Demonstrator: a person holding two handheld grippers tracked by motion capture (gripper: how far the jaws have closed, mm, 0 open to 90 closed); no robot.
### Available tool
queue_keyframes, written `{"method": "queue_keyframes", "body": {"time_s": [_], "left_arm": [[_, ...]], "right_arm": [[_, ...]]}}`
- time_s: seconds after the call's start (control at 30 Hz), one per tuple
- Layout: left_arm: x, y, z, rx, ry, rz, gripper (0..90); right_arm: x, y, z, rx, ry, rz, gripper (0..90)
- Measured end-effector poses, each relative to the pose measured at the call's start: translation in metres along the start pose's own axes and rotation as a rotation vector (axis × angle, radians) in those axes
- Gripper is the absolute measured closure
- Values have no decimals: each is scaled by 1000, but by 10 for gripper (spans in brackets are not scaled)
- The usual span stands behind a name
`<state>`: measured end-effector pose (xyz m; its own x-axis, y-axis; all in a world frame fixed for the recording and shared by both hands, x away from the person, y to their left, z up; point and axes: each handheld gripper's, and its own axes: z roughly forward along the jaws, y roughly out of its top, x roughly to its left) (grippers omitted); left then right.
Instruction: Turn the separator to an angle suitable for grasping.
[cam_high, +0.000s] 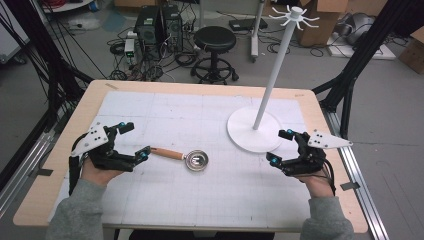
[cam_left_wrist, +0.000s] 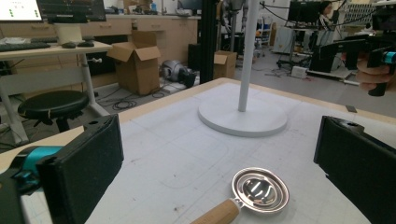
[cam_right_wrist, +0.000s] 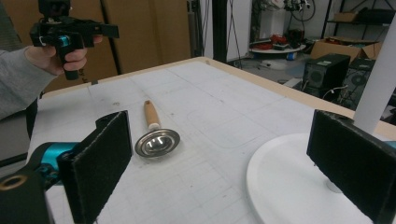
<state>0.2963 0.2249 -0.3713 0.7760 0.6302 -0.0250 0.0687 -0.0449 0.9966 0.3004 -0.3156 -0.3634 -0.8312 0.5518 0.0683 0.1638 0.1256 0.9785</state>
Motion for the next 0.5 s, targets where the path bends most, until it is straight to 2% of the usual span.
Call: {"method": "queue_keyframes", "body": {"time_s": [0.13,0.27,0.33,0.4,0.43,0.5], "left_arm": [[-1,0,2,-3,-6,5,20],[-1,-1,4,-11,-7,4,64],[0,-2,5,-15,-31,-1,143],[1,-3,7,-8,-62,-27,276],[1,-3,8,1,-68,-34,342],[0,-4,10,24,-64,-44,414]], "right_arm": [[0,-1,-1,1,0,3,60],[1,-2,-3,7,-4,6,60],[1,-3,-4,8,-4,12,60],[2,-4,-5,8,-5,8,60],[1,-4,-6,11,-5,9,60],[1,-5,-7,11,-7,8,60]]}}
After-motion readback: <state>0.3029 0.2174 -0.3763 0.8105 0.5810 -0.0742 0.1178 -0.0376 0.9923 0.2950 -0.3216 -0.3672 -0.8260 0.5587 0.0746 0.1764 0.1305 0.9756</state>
